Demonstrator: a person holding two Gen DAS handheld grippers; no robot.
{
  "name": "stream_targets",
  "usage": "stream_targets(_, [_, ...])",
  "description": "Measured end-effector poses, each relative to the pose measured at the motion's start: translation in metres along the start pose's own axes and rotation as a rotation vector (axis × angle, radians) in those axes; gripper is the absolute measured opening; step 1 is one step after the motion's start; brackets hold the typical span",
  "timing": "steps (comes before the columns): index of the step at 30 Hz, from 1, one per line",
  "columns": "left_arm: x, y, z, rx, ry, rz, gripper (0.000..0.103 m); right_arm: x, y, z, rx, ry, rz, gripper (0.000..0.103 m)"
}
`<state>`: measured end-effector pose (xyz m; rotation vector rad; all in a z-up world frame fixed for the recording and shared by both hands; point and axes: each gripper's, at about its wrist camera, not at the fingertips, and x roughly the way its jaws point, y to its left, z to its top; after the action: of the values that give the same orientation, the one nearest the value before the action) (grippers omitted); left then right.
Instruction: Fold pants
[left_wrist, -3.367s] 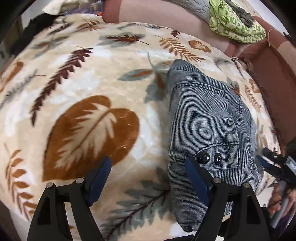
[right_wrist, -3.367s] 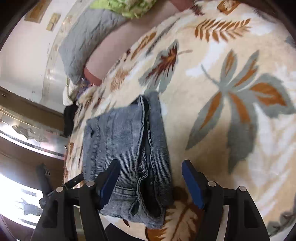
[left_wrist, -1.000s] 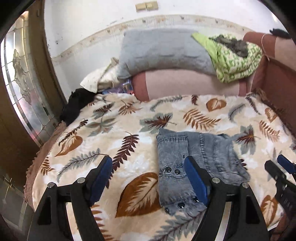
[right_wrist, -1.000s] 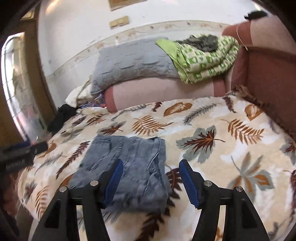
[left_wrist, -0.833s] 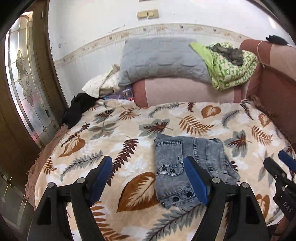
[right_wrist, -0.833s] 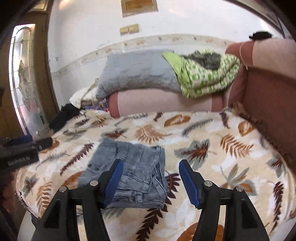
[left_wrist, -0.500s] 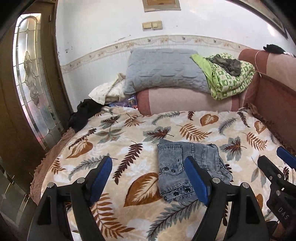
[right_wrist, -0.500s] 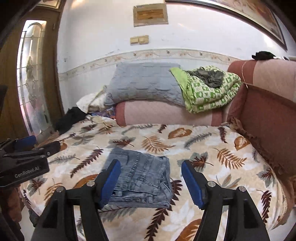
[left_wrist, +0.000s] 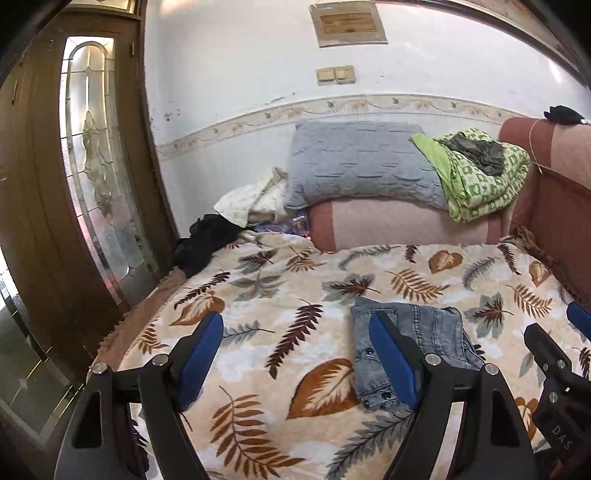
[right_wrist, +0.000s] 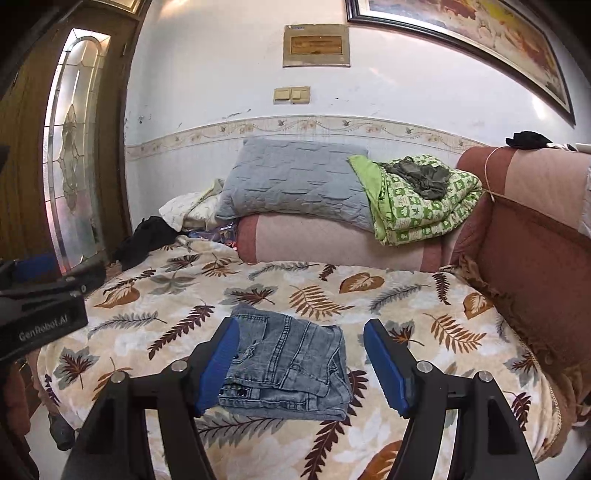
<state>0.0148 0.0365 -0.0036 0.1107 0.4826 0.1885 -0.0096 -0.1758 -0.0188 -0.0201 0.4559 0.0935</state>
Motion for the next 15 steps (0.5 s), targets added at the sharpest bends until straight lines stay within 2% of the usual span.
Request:
stream_targets(1, [-0.001,0.002,0.000,-0.001,-0.004,0.004,0.082,0.000,0.001,0.000,-0.002,-0.001,0.003,0.073])
stream_targets(4, [-0.006,0.006,0.002,-0.005,-0.024,0.020,0.092,-0.001,0.008,0.002,-0.018,-0.005,0.007,0.073])
stream_targets(7, [-0.014,0.011,0.004,-0.018,-0.057,0.024,0.092,0.000,0.010,0.002,-0.020,-0.005,0.007,0.073])
stream_targets(15, [-0.025,0.017,0.010,-0.037,-0.080,0.000,0.092,0.004,0.015,0.005,-0.018,0.023,-0.014,0.073])
